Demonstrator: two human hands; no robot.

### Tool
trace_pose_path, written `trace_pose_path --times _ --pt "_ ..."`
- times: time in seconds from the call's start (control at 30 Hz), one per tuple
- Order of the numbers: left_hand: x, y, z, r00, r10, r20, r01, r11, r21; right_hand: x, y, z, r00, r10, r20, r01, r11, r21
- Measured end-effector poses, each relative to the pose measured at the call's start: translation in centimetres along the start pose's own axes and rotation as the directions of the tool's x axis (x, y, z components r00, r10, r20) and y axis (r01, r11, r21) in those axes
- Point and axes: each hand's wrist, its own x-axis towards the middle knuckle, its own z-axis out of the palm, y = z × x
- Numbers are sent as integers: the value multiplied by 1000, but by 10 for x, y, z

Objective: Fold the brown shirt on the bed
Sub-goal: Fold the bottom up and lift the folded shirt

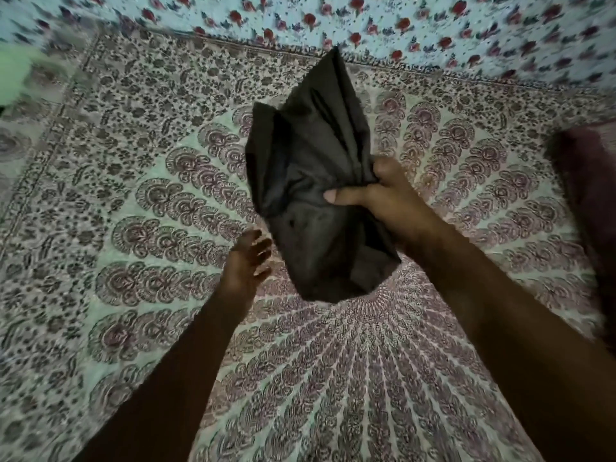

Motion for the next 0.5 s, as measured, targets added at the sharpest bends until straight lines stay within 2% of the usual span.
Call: trace_pose_path --times 0.1,0.2,0.33,0.43,0.5 --pt "-17 -3 -50 992 -101 70 117 951 -285 -24 1 53 994 59 87 -69 990 119" --pt "-41 -5 -103 977 -46 208 137 882 -450 -44 16 115 978 85 192 -120 976 180" --pt "-62 -14 -184 967 9 255 105 898 -427 -61 40 193 961 107 255 -159 968 192" --pt "-67 -12 -265 984 -28 176 100 903 -417 -71 54 252 956 145 256 -193 966 172" --pt "-75 3 -320 985 -72 159 124 932 -341 -76 60 291 960 177 218 -216 961 174"
